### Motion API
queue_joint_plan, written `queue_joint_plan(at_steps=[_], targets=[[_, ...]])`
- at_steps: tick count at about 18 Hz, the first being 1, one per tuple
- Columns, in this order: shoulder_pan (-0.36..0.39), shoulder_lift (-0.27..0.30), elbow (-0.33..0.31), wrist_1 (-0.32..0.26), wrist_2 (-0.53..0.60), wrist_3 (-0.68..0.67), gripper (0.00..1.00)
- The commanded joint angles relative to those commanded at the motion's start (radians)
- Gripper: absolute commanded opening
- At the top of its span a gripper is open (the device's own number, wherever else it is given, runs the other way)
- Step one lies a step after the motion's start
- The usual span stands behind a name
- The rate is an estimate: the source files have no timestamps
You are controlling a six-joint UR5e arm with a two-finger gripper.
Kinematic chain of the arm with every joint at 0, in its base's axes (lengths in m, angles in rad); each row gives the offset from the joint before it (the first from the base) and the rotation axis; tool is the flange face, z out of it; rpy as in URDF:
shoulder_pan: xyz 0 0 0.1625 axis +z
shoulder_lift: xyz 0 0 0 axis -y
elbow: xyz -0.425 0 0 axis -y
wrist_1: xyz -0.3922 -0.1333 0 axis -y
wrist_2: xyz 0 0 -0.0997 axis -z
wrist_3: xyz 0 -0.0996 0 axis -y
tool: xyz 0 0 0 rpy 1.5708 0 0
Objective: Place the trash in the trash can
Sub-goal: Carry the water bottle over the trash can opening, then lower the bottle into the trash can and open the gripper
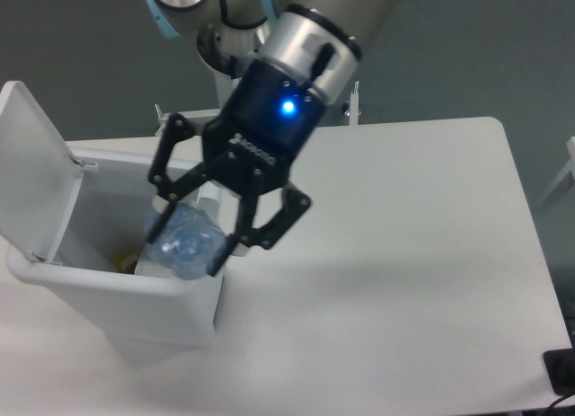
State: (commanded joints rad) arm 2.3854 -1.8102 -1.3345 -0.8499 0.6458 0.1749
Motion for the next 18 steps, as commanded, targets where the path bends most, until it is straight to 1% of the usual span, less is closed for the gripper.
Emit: queue_joint_plan(at_steps=[4,6,7,10,11,12,13,14,18], targets=[[-0.006,-0.011,-0.034,0.003,0.012,0.002,0.52],[-0.040,-0.012,-0.045,0.003,0.072,0.017,0.54],[-0.052,-0.014,-0.051,0.003,0.096,0.024,0.57],[-0.065,-0.012,-0.063,0.003,0.123,0.031,0.62],[-0.065,-0.012,-0.065,0.003,0.124,0.035,0.71],[-0.066,-0.012,-0.066,0.003,0.124,0.038,0.77],[-0.066,-0.011,-0.071,0.005,0.126,0.041,0.89],[-0.066,-0.008,-0.072,0.005,0.126,0.049,0.93],[-0.065,-0.005,-0.072,0.005,0.126,0.051,0.97]])
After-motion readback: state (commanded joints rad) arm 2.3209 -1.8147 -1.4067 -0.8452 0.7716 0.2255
